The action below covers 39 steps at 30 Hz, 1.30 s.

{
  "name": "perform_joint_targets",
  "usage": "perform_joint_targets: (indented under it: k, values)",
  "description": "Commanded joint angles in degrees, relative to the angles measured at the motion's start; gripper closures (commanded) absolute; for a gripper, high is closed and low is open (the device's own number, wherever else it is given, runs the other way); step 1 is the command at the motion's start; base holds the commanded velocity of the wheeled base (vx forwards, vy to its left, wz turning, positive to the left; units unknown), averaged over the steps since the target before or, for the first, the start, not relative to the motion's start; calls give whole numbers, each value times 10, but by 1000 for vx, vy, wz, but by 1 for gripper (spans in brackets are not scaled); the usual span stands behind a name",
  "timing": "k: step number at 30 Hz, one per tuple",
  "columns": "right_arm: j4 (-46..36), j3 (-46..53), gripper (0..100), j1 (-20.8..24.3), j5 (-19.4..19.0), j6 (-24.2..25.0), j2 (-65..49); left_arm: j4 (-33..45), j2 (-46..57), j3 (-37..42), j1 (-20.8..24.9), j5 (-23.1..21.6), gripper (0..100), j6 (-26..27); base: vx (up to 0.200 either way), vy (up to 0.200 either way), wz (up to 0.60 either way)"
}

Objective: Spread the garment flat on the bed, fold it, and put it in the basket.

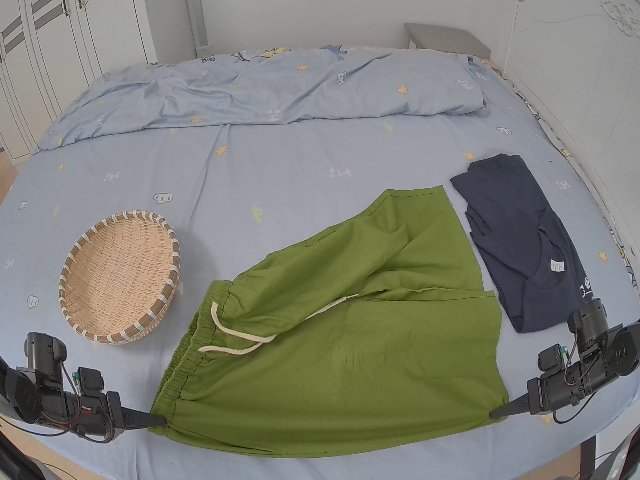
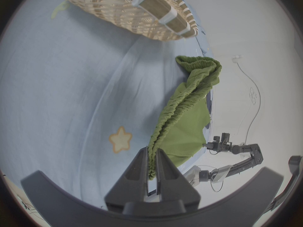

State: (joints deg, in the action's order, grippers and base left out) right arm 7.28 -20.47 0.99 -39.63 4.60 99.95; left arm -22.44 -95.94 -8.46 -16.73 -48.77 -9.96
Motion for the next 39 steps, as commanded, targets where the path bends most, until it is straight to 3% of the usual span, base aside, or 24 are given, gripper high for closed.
perform_joint_targets:
  k: [1,12,13,23,26,28,29,30,39]
  values:
    - [1,4,100,3,0,0,0,3,4,25,-3,0,100,18,0,0,0]
    - [0,3,100,-4,0,-7,0,3,-14,27,-2,-1,100,38,0,0,0]
    - [1,3,0,-4,0,-6,0,2,-16,27,-2,-1,0,39,0,0,0]
    - [2,-1,0,-9,-1,-7,-20,6,40,20,-9,-4,0,18,0,0,0]
    - [-1,-10,0,-17,-2,-6,-79,11,144,-12,-2,-3,0,-99,0,0,0]
    - [-6,-19,0,-16,-2,-5,-111,21,181,-42,6,-3,0,-155,0,0,0]
    - [-6,-19,0,-16,-2,-5,-111,21,181,-42,6,-3,0,-155,0,0,0]
    - [-18,-32,0,-13,-1,-4,-143,40,208,-82,31,-2,0,-198,0,0,0]
    - [-78,-127,0,4,0,-2,-205,81,178,-263,104,7,0,-277,0,0,0]
